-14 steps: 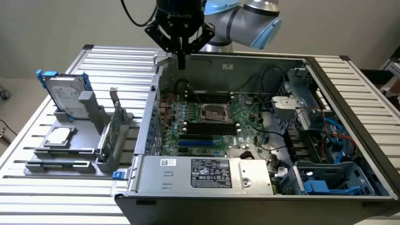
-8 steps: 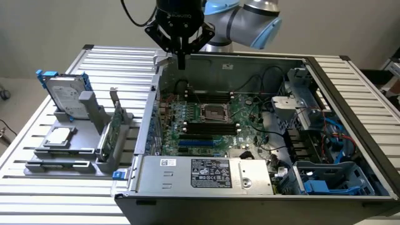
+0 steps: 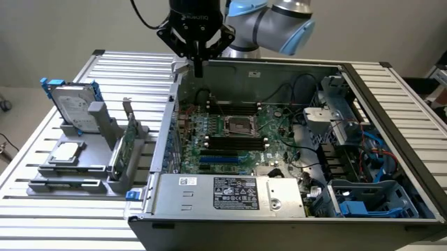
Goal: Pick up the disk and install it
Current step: 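Reach for the disk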
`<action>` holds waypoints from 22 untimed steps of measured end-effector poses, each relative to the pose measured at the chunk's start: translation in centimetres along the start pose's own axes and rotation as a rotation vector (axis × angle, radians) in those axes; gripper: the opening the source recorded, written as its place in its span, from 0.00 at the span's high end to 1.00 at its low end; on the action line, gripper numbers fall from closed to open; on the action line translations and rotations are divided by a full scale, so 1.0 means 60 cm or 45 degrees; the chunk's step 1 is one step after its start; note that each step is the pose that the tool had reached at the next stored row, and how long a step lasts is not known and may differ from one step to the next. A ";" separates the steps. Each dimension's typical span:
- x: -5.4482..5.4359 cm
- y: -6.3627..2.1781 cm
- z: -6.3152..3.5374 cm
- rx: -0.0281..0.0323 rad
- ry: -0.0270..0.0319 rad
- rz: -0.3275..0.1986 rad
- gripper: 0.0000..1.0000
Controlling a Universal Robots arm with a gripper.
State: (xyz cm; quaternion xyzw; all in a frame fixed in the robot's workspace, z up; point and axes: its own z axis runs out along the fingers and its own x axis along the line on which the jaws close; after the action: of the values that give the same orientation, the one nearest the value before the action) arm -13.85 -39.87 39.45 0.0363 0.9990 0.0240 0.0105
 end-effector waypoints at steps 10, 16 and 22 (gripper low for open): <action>0.075 -0.005 -0.001 0.0000 -0.0001 0.000 0.89; 0.121 -0.007 -0.001 0.0002 -0.0002 0.000 0.89; 0.167 -0.005 -0.001 0.0011 -0.0002 0.000 0.89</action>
State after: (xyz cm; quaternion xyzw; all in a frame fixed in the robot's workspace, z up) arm -23.85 -39.45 39.31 0.0362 0.9990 0.0236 0.0105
